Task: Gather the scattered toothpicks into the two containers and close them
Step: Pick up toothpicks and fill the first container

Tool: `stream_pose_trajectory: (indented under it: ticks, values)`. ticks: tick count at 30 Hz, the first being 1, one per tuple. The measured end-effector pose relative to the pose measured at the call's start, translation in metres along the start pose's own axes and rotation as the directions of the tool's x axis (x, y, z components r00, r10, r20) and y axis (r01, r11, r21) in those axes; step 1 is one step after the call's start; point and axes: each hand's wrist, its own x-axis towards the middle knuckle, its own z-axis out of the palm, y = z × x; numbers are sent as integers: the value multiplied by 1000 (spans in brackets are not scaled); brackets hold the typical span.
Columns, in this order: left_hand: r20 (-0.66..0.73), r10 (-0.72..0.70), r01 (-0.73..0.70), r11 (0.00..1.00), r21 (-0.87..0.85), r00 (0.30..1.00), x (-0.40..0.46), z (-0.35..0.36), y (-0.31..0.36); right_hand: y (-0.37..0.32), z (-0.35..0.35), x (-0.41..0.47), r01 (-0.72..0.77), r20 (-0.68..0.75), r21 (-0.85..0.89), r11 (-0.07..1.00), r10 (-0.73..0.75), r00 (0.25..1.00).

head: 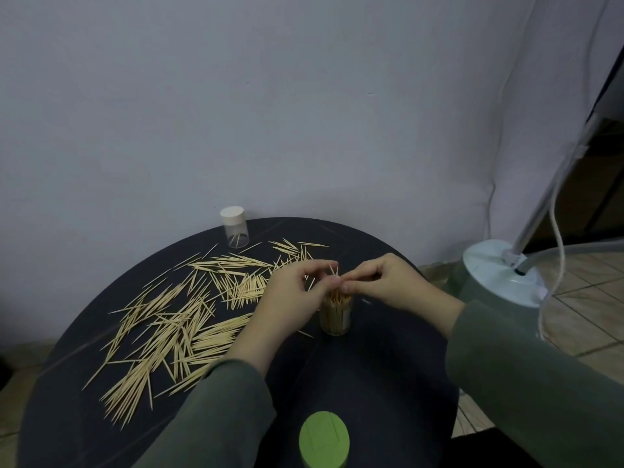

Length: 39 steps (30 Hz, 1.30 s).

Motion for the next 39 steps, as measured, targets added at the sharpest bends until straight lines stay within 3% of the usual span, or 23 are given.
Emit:
stream_pose_trajectory:
  ticks: [4, 7, 13, 16, 18, 22, 24, 29, 36, 39]
  values:
    - [-97, 94, -74, 980, 187, 991, -1, 5, 1, -5, 1, -2, 40, -3, -16, 999, -40, 999]
    - [-93, 70, -37, 949, 312, 993, 2, 8, -3, -6, -1, -2, 71, -43, -64, 995, -74, 996]
    - [-72, 101, -64, 917, 393, 992, 5, 9, -2, 2, -1, -1, -57, 147, -308, 950, 107, 983]
    - [-32, 115, -87, 883, 460, 993, 9, 10, 0, 5, 3, 1, -59, 162, -344, 937, 121, 979]
    - [-4, 73, -63, 892, 447, 997, 10, 11, 0, 6, 3, 2, -49, 171, -330, 943, 111, 979]
    - [63, 51, -64, 972, 225, 997, 6, 12, -2, 6, 4, 2, -24, 168, -292, 956, 76, 983]
    - [98, 129, -152, 948, 278, 987, 3, 11, -3, 5, 4, 0, -21, 155, -265, 964, 65, 986]
    - [19, 446, -406, 796, 449, 895, -8, 4, -16, 3, 4, 0, -13, 149, -240, 971, 50, 988]
    - [26, 486, -457, 799, 391, 873, -16, 8, -34, 5, 3, 2, -7, 168, -269, 963, 54, 984]
    - [-65, 468, -412, 830, 377, 882, -17, 11, -36, 5, 3, 2, -6, 177, -261, 965, 53, 983]
